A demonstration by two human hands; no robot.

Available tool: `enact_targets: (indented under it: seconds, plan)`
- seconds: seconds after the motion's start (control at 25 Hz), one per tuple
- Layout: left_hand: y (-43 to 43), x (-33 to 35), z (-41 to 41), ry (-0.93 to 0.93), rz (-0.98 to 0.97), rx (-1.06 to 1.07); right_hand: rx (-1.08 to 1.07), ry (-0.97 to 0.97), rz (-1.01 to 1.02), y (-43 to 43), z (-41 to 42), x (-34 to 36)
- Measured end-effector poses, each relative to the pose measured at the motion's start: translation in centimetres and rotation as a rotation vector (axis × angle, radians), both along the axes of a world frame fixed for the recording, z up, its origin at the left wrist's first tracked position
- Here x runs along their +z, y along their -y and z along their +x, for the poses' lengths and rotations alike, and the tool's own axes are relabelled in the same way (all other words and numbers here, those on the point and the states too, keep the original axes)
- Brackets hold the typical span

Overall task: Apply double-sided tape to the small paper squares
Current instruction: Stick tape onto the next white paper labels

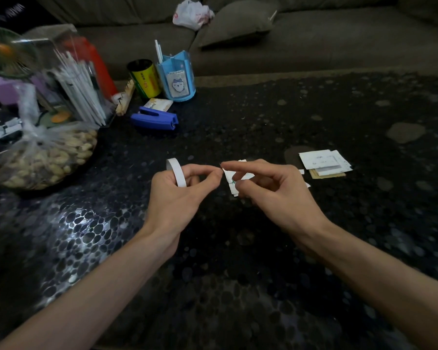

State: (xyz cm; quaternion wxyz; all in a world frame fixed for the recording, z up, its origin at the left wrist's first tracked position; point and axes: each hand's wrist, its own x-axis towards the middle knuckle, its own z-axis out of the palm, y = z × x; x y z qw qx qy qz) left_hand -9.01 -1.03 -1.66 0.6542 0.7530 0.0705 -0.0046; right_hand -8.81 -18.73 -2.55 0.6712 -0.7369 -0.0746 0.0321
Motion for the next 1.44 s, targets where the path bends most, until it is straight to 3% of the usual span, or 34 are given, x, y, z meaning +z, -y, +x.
enact_targets:
  seconds: [0.52, 1.44]
  plan:
    - [-0.02, -0.25, 0.17, -0.014, -0.073, 0.036, 0.016, 0.05, -0.103, 0.02, -0.03, 0.0]
    - [0.02, -0.12, 0.07, -0.034, -0.049, 0.056, 0.014, 0.078, -0.112, -0.12, -0.03, -0.1]
